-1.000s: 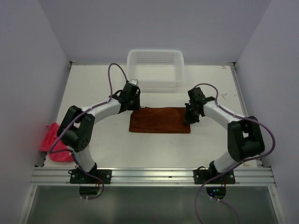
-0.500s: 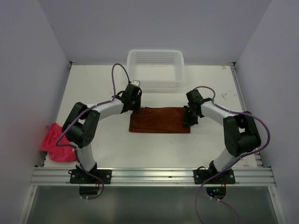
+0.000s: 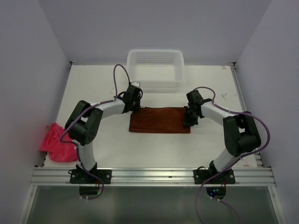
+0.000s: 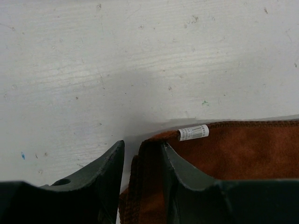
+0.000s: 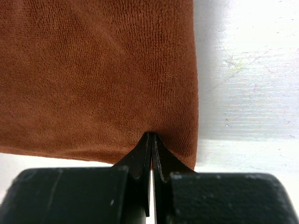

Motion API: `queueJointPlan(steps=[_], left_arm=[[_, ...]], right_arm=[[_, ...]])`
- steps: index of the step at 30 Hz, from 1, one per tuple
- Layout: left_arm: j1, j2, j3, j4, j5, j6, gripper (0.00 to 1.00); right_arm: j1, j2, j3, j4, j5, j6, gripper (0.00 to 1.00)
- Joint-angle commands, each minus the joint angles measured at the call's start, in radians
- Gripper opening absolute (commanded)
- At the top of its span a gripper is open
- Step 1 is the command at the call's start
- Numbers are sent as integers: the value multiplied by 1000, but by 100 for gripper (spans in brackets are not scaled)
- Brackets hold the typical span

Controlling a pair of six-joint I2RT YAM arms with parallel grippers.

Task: Roll the towels
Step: Fold the towel, then roll the towel

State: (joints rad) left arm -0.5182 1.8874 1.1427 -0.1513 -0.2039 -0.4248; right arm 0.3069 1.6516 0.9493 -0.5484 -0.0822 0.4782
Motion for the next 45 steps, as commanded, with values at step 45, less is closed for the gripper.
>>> queueJointPlan(steps=[45], left_arm=[[-98, -28, 462, -257, 80, -28, 54]], right_arm=[[-121, -418, -187, 51, 13, 132, 36]])
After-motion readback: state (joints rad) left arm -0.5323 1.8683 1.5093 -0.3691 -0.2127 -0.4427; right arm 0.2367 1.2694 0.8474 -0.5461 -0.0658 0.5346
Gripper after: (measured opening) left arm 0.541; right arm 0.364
